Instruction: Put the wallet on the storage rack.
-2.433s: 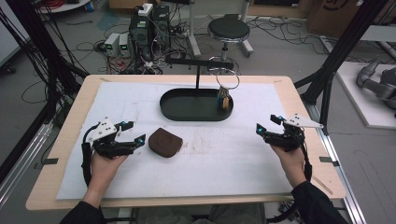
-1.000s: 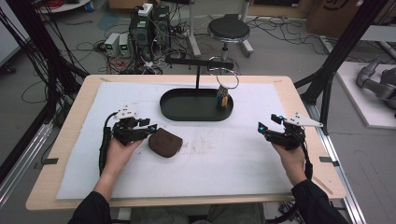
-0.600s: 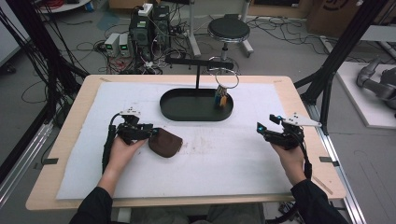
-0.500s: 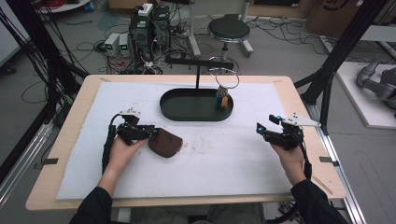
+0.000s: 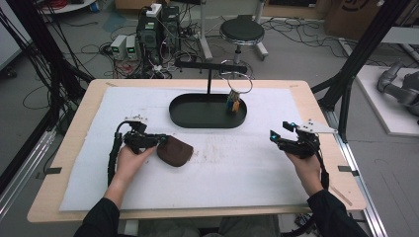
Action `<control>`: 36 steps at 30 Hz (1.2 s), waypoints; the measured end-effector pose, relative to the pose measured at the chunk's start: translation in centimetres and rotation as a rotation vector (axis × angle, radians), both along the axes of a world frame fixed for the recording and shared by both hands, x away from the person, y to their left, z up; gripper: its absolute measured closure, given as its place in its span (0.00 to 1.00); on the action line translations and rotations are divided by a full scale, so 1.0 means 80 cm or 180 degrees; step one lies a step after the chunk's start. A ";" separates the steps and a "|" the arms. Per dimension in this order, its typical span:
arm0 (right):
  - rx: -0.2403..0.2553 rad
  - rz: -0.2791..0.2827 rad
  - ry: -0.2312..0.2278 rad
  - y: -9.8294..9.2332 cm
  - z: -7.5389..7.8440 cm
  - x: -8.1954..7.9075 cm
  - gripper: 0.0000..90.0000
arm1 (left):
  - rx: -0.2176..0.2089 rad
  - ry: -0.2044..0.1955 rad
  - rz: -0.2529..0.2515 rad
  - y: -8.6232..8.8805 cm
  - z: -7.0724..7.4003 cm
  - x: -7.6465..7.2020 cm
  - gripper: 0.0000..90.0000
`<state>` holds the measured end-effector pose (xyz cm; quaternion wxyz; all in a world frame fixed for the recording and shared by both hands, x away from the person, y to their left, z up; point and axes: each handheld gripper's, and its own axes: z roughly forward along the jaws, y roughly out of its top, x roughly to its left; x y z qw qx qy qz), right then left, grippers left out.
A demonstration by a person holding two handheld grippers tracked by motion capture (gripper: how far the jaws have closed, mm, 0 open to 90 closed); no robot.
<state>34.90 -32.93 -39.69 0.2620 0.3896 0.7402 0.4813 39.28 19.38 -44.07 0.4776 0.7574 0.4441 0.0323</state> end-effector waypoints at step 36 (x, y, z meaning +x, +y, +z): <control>-0.0108 0.0161 -0.0099 0.021 0.003 -0.003 0.41 | -0.0572 -0.1454 -0.0900 -0.083 0.048 -0.072 0.96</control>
